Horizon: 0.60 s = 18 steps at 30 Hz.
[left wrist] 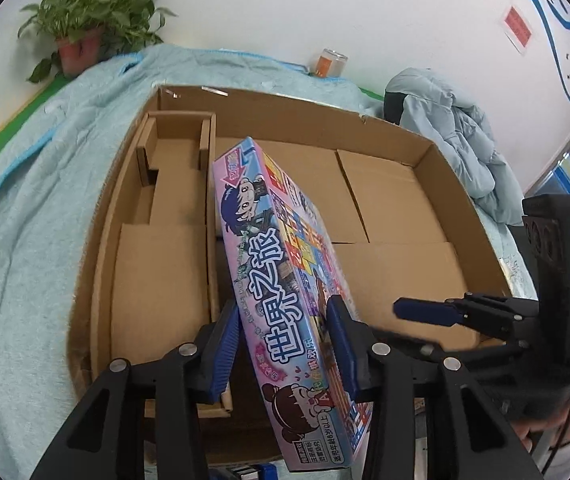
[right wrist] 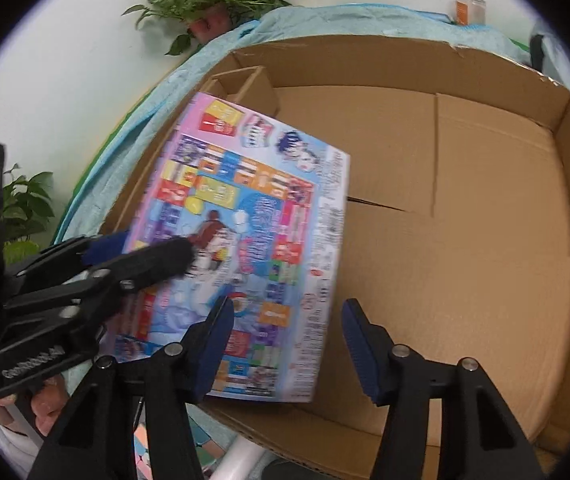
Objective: Organize rigid objects
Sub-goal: 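Lower the board-game box flat beside the insert tray and release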
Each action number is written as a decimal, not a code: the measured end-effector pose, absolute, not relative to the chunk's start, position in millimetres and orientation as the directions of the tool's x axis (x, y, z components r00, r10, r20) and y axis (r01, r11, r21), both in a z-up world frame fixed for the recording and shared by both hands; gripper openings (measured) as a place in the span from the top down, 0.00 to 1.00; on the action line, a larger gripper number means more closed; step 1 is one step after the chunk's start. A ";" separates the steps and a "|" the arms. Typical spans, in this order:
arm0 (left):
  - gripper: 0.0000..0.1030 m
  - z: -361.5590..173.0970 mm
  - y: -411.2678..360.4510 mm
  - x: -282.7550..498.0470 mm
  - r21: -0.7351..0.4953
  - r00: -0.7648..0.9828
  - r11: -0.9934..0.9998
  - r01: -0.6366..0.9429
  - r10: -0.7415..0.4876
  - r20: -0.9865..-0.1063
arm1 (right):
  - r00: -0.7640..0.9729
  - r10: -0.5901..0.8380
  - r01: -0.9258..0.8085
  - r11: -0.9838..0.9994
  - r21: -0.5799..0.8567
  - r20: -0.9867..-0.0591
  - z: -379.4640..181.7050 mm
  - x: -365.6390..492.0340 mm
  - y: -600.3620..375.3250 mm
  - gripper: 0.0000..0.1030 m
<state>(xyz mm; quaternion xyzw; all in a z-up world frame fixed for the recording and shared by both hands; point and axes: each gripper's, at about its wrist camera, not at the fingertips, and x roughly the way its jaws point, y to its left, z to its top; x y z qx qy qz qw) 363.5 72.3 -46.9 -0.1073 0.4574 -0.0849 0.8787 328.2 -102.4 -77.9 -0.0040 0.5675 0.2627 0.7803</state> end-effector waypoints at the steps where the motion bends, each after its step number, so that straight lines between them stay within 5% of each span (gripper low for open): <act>1: 0.61 -42.3 72.9 357.5 -0.256 0.575 0.965 0.051 -0.238 -0.783 | 0.222 0.408 -0.400 0.866 0.299 -0.885 -77.7 329.1 -107.2 0.46; 7: 0.63 -27.8 71.9 350.2 -0.238 0.615 0.969 0.071 -0.230 -0.754 | 0.166 0.403 -0.354 0.876 0.327 -0.900 -92.1 330.0 -106.6 0.46; 11: 0.78 -33.9 59.4 352.8 -0.220 0.577 0.968 0.118 -0.248 -0.779 | 0.172 0.395 -0.339 0.884 0.323 -0.902 -94.0 331.8 -104.6 0.46; 18: 0.78 -45.3 59.8 344.4 -0.247 0.560 0.960 0.134 -0.279 -0.780 | 0.115 0.402 -0.331 0.878 0.347 -0.908 -107.3 339.9 -99.5 0.52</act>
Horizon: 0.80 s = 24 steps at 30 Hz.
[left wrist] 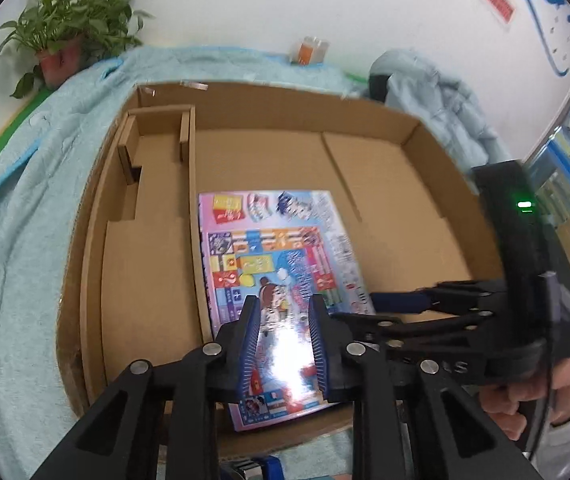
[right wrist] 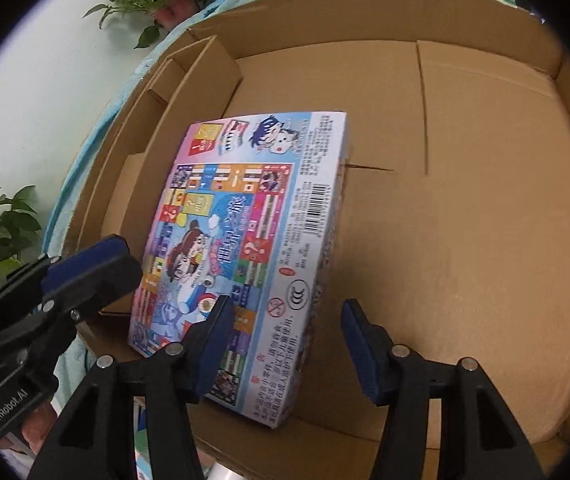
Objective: Organize rigid objects
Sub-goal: 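Lower the board-game box flat beside the insert tray and release, then withdraw both grippers and move them to the silver metal can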
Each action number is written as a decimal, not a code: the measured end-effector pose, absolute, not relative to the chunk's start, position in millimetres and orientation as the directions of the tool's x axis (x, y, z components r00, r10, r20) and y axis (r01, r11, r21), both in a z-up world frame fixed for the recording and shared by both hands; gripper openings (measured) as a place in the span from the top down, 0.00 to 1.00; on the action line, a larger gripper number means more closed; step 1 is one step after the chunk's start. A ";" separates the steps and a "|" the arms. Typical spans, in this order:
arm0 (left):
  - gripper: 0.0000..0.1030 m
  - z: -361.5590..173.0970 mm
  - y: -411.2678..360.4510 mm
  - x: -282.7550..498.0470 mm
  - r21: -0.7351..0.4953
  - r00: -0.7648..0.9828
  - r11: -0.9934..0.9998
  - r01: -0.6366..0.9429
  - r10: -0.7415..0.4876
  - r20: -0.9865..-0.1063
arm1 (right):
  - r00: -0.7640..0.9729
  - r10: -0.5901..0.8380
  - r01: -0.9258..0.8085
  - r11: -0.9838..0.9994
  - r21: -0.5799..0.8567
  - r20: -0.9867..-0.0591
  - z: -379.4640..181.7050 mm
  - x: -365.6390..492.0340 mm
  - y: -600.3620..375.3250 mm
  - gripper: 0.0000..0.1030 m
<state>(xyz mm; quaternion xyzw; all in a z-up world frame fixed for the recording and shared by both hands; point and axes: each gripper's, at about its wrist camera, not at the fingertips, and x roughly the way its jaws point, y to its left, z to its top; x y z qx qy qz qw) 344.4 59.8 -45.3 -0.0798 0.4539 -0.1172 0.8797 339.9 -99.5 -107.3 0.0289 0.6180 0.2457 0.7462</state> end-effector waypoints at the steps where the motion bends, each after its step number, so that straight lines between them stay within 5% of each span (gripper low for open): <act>1: 0.78 -40.4 59.8 337.2 -0.245 0.582 0.958 0.147 -0.285 -0.761 | 0.109 0.415 -0.334 0.871 0.360 -0.903 -106.8 339.5 -98.2 0.53; 3: 0.71 -29.2 57.2 320.5 -0.215 0.628 0.962 0.166 -0.272 -0.729 | 0.096 0.432 -0.343 0.860 0.378 -0.897 -106.5 338.8 -95.5 0.52; 5: 0.45 -18.5 53.7 301.3 -0.161 0.674 0.971 0.179 -0.240 -0.698 | 0.108 0.438 -0.346 0.858 0.379 -0.893 -104.0 336.4 -94.7 0.51; 7: 0.21 -6.3 54.2 281.3 -0.102 0.741 0.983 0.152 -0.182 -0.646 | 0.145 0.455 -0.327 0.860 0.391 -0.879 -96.4 332.1 -98.0 0.40; 8: 0.08 -0.2 56.1 268.9 -0.076 0.782 0.990 0.123 -0.143 -0.607 | 0.214 0.443 -0.329 0.872 0.362 -0.871 -82.7 321.6 -102.4 0.23; 9: 0.03 4.6 58.8 257.5 -0.060 0.815 0.994 0.095 -0.112 -0.569 | 0.277 0.425 -0.335 0.883 0.328 -0.862 -71.3 312.6 -106.5 0.16; 13: 0.01 21.2 65.7 209.1 -0.057 0.900 0.998 0.019 -0.042 -0.434 | 0.474 0.360 -0.320 0.921 0.224 -0.803 -26.2 263.0 -132.6 0.09; 21: 0.01 48.7 69.2 141.1 0.007 0.914 0.996 -0.088 0.083 -0.397 | 0.646 0.254 -0.257 0.960 0.108 -0.720 18.5 177.6 -183.7 0.07; 22: 0.01 52.7 69.8 131.6 0.018 0.913 0.996 -0.091 0.090 -0.397 | 0.659 0.243 -0.262 0.961 0.086 -0.712 23.0 169.5 -188.9 0.08; 24: 0.01 65.6 69.2 110.1 0.035 0.917 0.997 -0.074 0.082 -0.391 | 0.682 0.219 -0.279 0.960 0.029 -0.698 34.5 150.4 -203.6 0.31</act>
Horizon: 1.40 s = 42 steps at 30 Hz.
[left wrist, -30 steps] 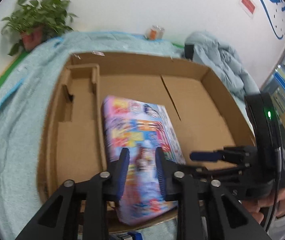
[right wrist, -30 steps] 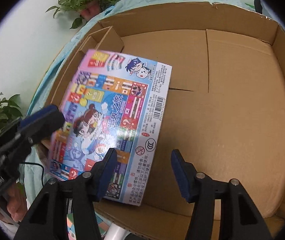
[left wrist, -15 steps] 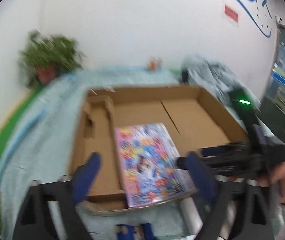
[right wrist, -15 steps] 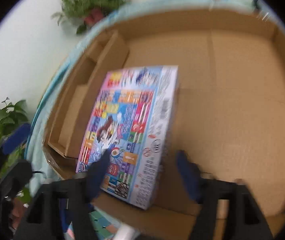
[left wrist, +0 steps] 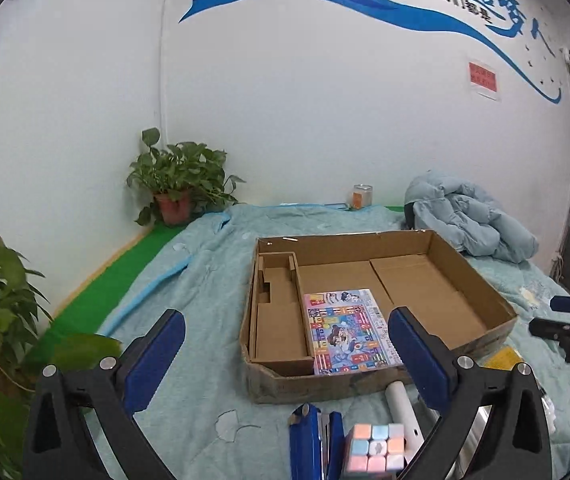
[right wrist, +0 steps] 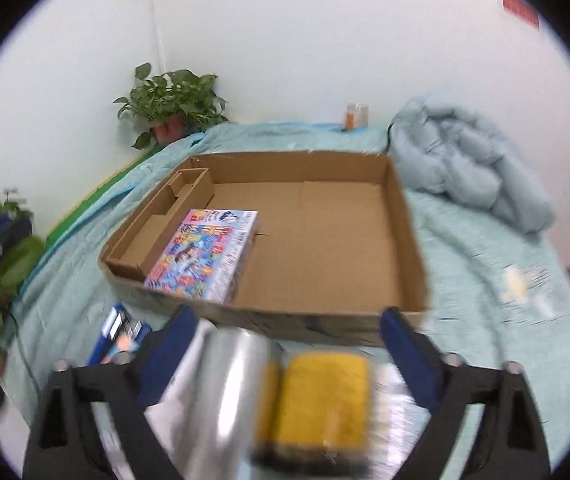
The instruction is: Organize rigid objects
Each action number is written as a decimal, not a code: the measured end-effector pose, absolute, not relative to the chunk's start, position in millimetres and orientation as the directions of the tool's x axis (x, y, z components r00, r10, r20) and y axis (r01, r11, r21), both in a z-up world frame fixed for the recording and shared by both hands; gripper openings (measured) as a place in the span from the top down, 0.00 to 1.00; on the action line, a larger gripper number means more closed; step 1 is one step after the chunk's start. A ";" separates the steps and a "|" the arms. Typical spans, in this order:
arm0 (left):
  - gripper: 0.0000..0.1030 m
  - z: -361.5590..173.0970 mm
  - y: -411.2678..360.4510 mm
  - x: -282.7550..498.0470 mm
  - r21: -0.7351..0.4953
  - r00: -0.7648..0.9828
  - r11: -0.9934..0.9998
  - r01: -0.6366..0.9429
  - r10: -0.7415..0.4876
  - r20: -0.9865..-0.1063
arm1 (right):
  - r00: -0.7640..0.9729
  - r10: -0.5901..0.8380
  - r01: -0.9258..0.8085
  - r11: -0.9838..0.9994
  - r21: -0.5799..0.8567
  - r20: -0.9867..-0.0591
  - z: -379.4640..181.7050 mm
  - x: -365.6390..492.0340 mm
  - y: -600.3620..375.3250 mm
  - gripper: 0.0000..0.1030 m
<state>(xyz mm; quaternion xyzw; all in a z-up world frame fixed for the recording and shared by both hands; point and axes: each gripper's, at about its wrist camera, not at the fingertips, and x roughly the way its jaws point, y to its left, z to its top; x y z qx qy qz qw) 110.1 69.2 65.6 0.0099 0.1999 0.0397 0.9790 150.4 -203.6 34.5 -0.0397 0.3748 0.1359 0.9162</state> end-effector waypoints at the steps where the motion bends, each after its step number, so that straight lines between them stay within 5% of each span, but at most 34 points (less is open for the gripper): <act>1: 0.01 73.1 68.9 99.8 0.045 0.916 0.997 -0.066 0.078 -0.392 | 0.690 0.199 -0.279 0.960 -0.002 -0.696 39.7 140.1 -212.6 0.34; 4: 0.01 95.3 70.5 74.3 0.083 0.919 0.996 -0.040 0.069 -0.389 | 0.672 0.212 -0.297 0.955 0.004 -0.709 50.3 116.4 -241.8 0.32; 6: 0.01 108.5 74.2 60.4 0.083 0.916 0.996 -0.036 0.066 -0.397 | 0.650 0.214 -0.293 0.956 0.020 -0.729 52.5 105.5 -258.0 0.05; 7: 0.01 111.6 75.3 55.0 0.073 0.912 0.997 -0.037 0.064 -0.405 | 0.655 0.211 -0.285 0.958 0.021 -0.726 53.3 99.3 -264.9 0.00; 14: 0.01 63.8 29.0 35.6 0.011 0.862 1.000 0.014 -0.006 -0.508 | 0.698 0.266 -0.256 0.960 0.115 -0.665 40.7 61.4 -276.7 0.00; 18: 0.01 25.7 -4.4 38.8 -0.100 0.803 0.989 0.112 -0.149 -0.577 | 0.665 0.280 -0.287 0.952 0.109 -0.692 19.4 48.8 -257.4 0.00; 23: 0.01 -12.4 -15.5 64.6 -0.301 0.678 0.941 0.156 -0.324 -0.660 | 0.524 0.452 -0.327 0.889 0.320 -0.722 -14.6 44.6 -244.4 0.00; 29: 0.02 -30.3 -33.6 94.2 -0.377 0.584 0.899 0.224 -0.434 -0.686 | 0.460 0.492 -0.307 0.869 0.388 -0.739 -30.4 61.0 -224.1 0.01; 35: 0.05 -54.7 -47.2 146.7 -0.457 0.471 0.855 0.245 -0.516 -0.715 | 0.399 0.470 -0.257 0.882 0.396 -0.787 -51.0 87.4 -206.7 0.10; 38: 0.09 -64.2 -54.1 166.0 -0.495 0.418 0.832 0.251 -0.554 -0.720 | 0.367 0.469 -0.252 0.881 0.400 -0.803 -61.0 96.8 -200.0 0.23; 42: 0.09 -70.2 -69.6 171.6 -0.494 0.370 0.820 0.288 -0.572 -0.733 | 0.349 0.466 -0.285 0.879 0.382 -0.813 -63.2 93.9 -191.8 0.24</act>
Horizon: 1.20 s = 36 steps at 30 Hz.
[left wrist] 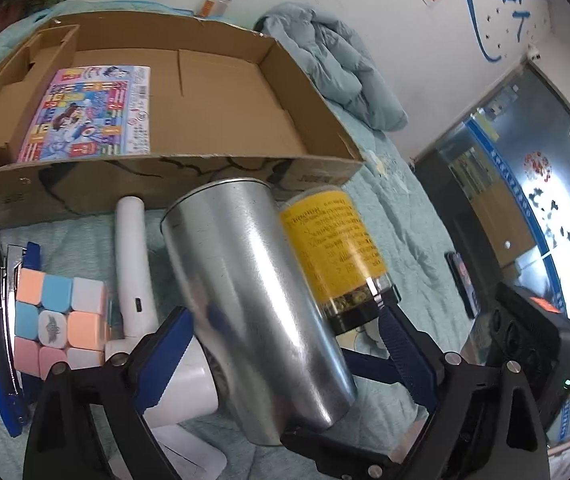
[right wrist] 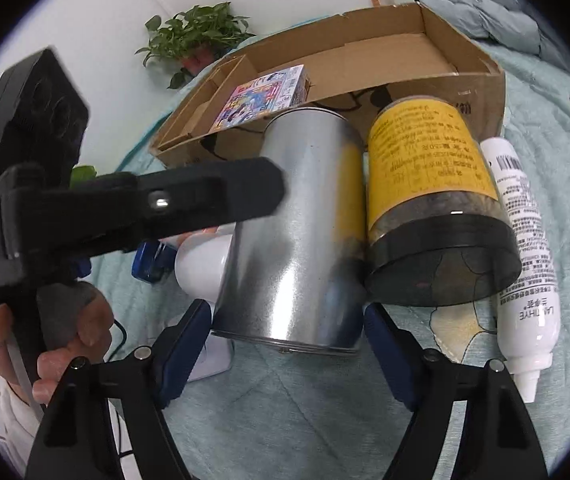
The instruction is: Organize rigid objects
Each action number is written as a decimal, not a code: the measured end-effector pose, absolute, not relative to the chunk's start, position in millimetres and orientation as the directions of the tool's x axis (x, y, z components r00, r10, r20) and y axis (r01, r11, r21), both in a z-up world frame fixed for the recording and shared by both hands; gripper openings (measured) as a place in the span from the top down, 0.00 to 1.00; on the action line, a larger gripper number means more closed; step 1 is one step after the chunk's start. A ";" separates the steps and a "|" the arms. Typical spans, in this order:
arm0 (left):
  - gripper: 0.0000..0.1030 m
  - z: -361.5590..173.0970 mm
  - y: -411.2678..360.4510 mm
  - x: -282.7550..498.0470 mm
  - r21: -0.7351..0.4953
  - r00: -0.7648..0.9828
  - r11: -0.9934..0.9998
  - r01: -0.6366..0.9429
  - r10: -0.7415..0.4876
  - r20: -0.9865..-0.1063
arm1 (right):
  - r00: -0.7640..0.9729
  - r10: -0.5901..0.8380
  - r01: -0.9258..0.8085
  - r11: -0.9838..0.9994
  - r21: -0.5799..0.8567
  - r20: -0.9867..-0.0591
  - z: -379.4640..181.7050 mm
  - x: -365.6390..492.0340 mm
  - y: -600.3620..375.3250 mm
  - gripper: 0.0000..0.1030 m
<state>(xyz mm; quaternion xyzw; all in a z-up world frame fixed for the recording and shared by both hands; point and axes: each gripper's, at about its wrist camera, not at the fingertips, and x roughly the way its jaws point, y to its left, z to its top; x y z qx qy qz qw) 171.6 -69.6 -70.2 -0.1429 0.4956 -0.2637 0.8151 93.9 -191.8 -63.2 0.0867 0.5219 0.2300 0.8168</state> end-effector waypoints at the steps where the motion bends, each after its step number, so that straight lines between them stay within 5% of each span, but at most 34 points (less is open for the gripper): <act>1: 0.09 -71.8 -73.0 170.2 -0.489 0.358 0.821 0.297 -0.570 -0.740 | 0.345 0.459 -0.293 0.881 0.370 -0.819 -62.5 91.1 -190.8 0.24; 6: 0.10 -75.3 -83.6 155.0 -0.489 0.327 0.819 0.301 -0.570 -0.753 | 0.282 0.432 -0.346 0.879 0.329 -0.857 -57.2 57.9 -196.5 0.24; 11: 0.21 -84.2 -83.4 135.4 -0.507 0.291 0.829 0.238 -0.559 -0.777 | 0.183 0.529 -0.318 0.830 0.459 -0.829 -45.9 40.3 -218.9 0.23; 19: 0.21 -104.2 -80.2 111.5 -0.585 0.225 0.790 0.184 -0.613 -0.757 | 0.142 0.533 -0.285 0.829 0.481 -0.834 -56.7 54.9 -224.8 0.26; 36: 0.15 -128.0 -86.2 112.4 -0.624 0.217 0.761 0.179 -0.649 -0.729 | 0.161 0.516 -0.298 0.838 0.457 -0.841 -79.7 64.4 -191.0 0.17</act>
